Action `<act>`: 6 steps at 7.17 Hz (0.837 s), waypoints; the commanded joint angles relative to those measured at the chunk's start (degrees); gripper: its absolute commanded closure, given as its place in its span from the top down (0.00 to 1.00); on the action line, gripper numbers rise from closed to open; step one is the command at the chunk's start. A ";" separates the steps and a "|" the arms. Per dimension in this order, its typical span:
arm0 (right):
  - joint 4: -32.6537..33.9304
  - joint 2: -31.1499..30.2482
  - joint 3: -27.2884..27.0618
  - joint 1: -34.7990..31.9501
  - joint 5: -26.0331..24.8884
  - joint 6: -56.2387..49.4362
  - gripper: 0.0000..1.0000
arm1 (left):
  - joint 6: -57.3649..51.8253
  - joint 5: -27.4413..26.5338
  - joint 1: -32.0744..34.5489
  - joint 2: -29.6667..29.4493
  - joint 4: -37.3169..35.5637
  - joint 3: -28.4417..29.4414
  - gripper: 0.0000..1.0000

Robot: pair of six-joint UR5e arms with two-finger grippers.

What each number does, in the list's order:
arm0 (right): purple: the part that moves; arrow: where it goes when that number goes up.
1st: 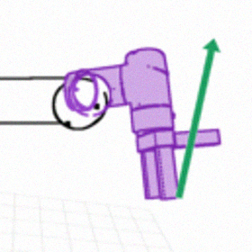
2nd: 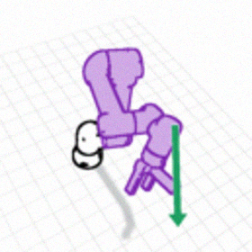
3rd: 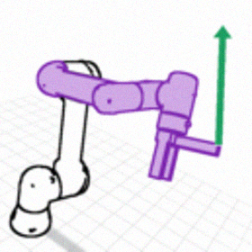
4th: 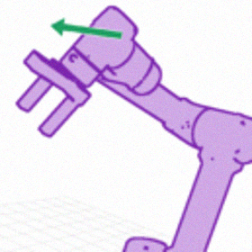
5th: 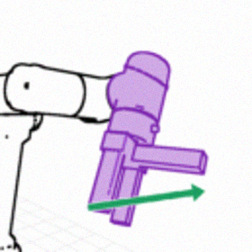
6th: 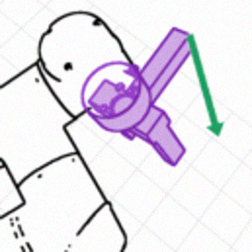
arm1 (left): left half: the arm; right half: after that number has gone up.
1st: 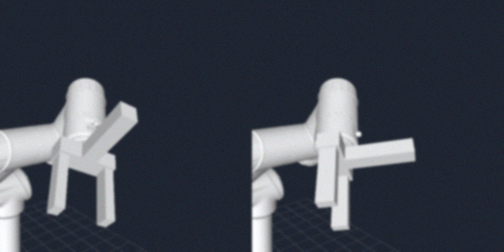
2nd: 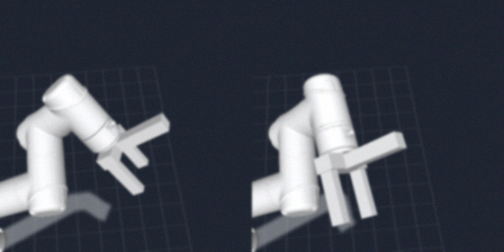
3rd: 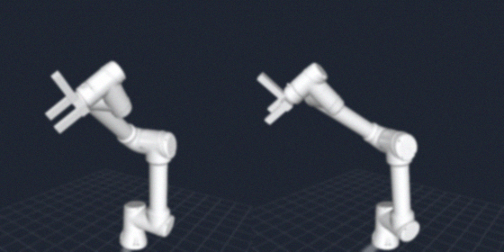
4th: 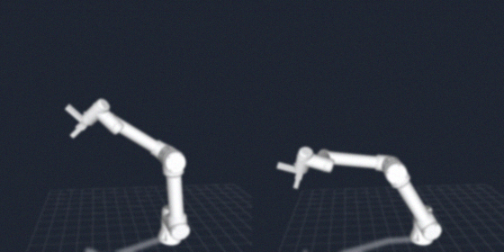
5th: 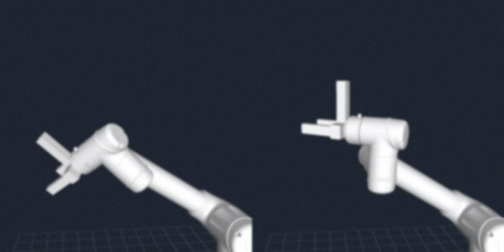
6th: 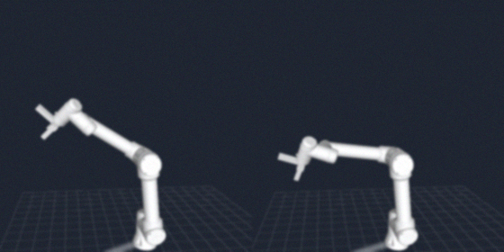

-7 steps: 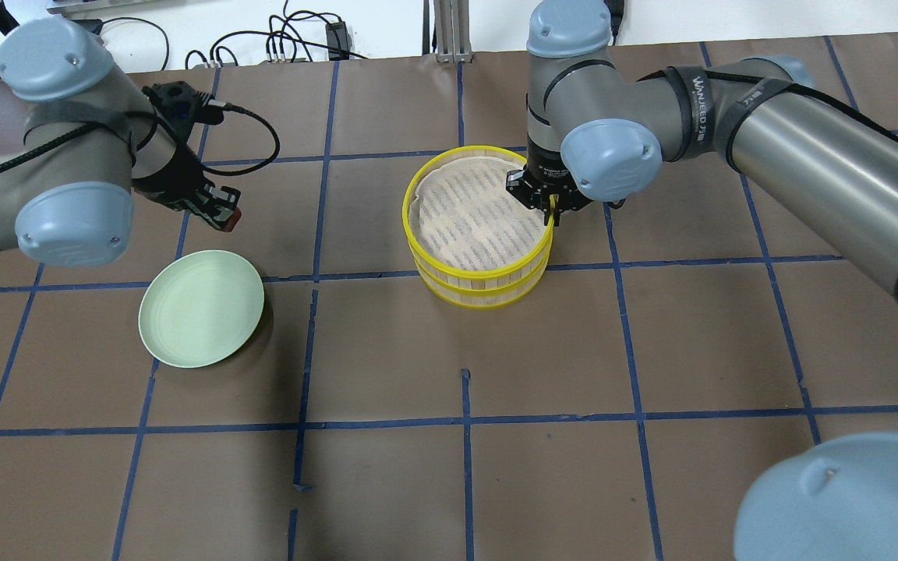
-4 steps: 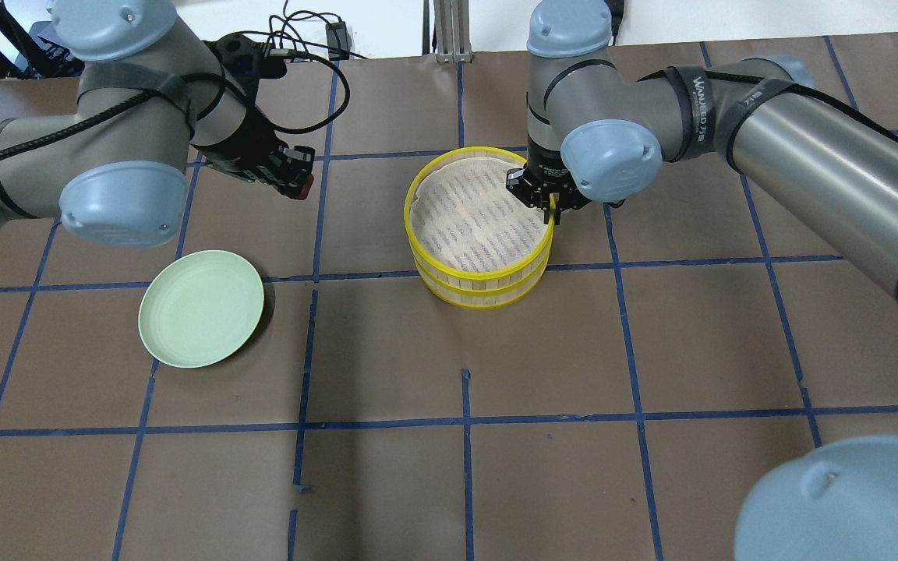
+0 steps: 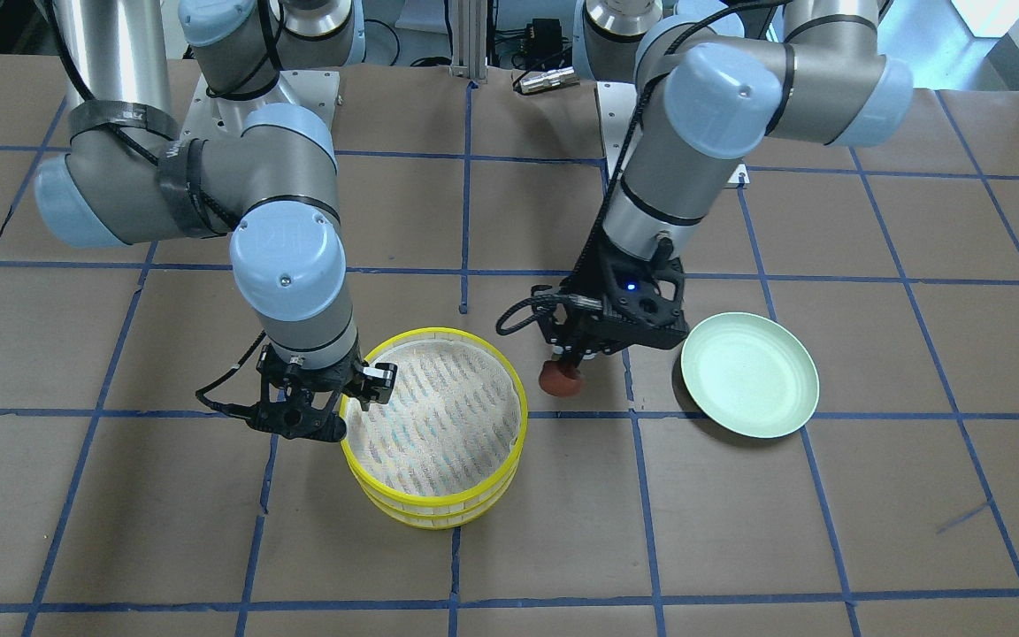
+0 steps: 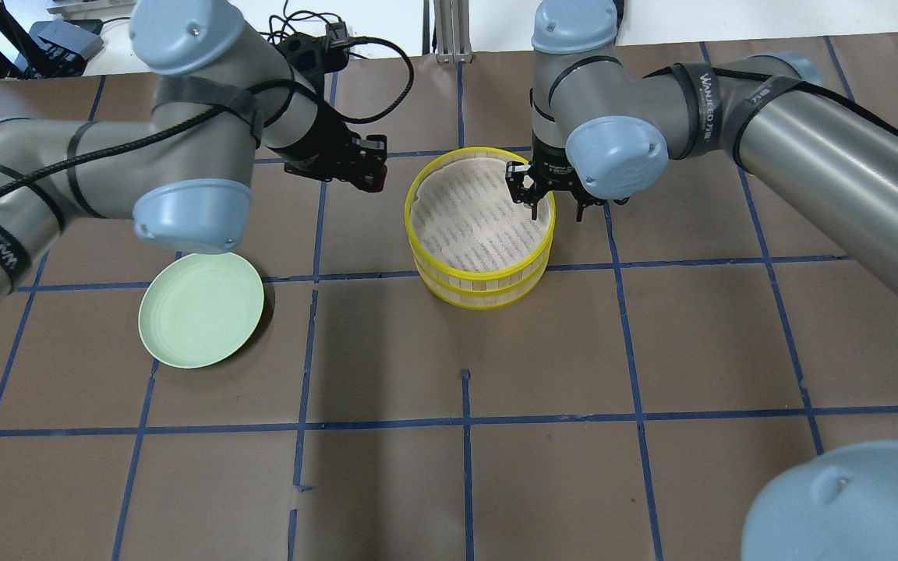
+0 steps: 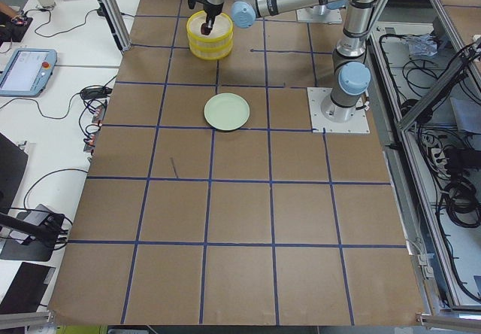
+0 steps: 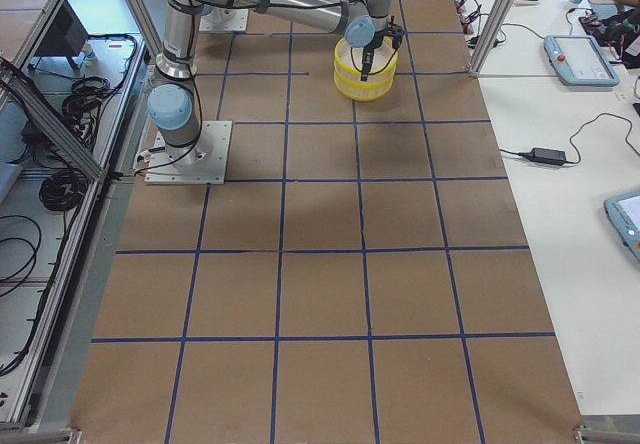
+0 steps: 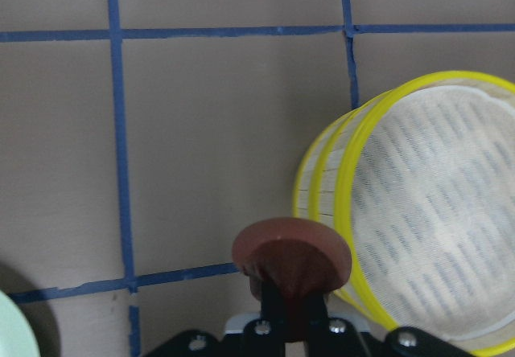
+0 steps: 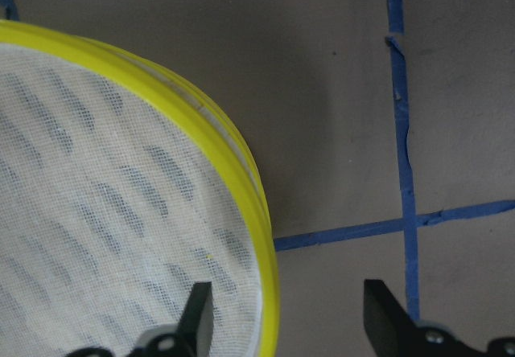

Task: Place buns in different layers of steamer
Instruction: 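Move the brown bun over the steamer and drop it into the top tier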

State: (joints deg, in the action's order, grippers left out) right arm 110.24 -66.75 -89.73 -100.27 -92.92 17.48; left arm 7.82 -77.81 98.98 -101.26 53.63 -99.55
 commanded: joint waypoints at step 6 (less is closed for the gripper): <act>-23.05 -16.92 5.00 9.31 3.27 -19.48 0.94 | 12.05 -1.89 9.30 -8.87 -6.17 3.14 1.00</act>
State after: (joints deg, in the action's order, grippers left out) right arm 89.12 -82.47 -85.10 -91.10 -89.73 0.26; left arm 20.27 -78.72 108.23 -110.07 47.39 -95.98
